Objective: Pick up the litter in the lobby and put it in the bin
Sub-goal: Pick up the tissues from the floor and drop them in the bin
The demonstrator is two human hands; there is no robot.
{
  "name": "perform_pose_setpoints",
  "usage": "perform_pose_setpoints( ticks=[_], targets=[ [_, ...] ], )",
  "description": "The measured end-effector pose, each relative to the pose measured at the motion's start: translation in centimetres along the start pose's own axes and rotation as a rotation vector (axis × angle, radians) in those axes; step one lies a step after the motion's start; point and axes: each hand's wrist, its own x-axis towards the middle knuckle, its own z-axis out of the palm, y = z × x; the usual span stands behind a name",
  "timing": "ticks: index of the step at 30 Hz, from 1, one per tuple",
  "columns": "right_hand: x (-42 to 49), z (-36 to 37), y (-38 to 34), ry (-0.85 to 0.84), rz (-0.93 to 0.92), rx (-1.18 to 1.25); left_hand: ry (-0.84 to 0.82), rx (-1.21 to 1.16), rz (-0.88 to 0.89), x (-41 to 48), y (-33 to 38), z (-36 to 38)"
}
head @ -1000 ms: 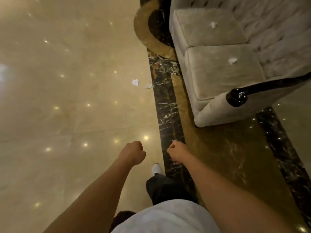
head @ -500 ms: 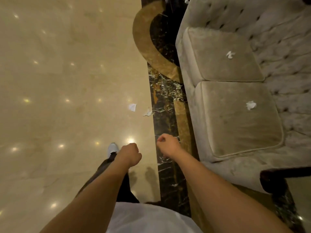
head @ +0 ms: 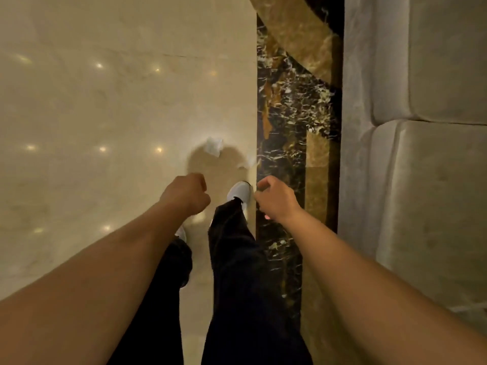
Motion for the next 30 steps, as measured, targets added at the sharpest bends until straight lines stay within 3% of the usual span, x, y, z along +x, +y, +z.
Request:
perform_pose_setpoints(
  ticks=[3,7,11,15,18,22,26,30],
  targets=[
    [10.4,0.9,0.4,-0.04,0.013,-0.025,0.047,-0.029,0.011,9.5,0.5,2.0],
    [23.0,4.2,2.3,-0.001,0.018,0.015,0.003,0.102,0.036,21.4,-0.1,5.9],
    [32.2,8.8,5.4,0.007,0.05,0.014,-0.032,0.329,0.098,32.0,-1.4,9.0],
    [38.7,14.0,7.6,0.097,0.099,0.038,0.06,0.431,0.161,39.5,-3.1,12.0],
    [41.4,16.2,8.6,0.176,0.142,0.062,0.08,0.44,0.244,42.6,-4.0,14.3],
    [43.8,17.1,9.3,0.211,0.068,-0.045,0.132,0.438,0.356,45.1,-5.0,15.1],
    [45.0,14.9,7.6,0.065,-0.027,-0.125,-0.052,0.445,0.368,45.7,-3.9,12.4],
    [42.8,9.5,3.7,0.114,-0.055,-0.156,-0.094,0.43,0.32,43.3,-1.2,6.9]
  ],
)
